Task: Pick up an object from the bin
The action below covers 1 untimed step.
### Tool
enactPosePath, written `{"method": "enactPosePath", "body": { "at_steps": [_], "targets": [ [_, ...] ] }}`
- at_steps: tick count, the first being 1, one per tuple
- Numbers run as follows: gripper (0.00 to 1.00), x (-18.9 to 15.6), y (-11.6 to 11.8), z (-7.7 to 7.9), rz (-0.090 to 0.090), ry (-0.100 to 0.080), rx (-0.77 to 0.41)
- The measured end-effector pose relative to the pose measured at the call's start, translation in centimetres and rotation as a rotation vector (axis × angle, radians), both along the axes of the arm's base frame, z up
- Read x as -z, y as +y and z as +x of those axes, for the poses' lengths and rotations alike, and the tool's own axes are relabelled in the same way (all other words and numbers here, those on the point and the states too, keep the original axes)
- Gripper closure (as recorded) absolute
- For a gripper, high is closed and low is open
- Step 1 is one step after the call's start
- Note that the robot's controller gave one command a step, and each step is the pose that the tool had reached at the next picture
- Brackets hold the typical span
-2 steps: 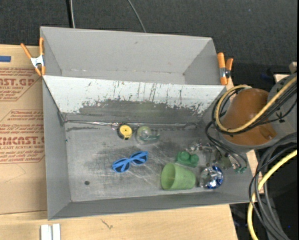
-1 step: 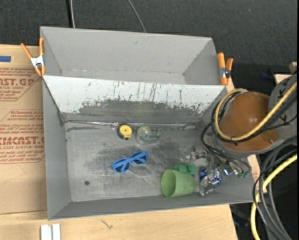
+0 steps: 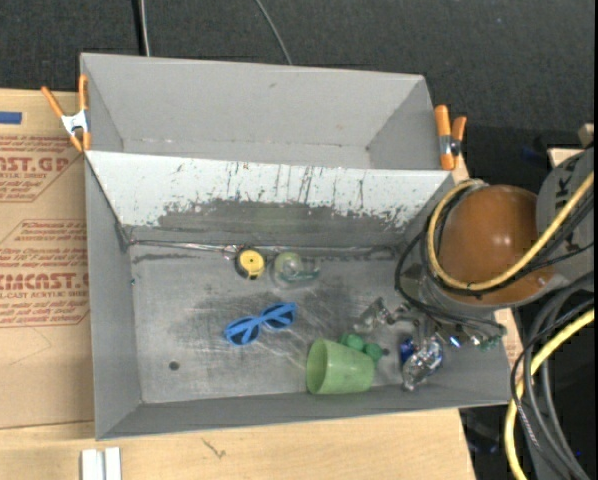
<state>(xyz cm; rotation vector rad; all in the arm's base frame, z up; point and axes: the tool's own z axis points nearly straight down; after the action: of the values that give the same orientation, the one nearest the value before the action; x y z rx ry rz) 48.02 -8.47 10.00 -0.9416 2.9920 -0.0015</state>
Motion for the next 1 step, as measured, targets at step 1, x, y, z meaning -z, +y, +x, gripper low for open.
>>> {"method": "enactPosePath", "body": {
  "at_steps": [1],
  "targets": [
    [0.00,2.58,2.35,0.82,-0.004,-0.016,-0.036]
  ]
}}
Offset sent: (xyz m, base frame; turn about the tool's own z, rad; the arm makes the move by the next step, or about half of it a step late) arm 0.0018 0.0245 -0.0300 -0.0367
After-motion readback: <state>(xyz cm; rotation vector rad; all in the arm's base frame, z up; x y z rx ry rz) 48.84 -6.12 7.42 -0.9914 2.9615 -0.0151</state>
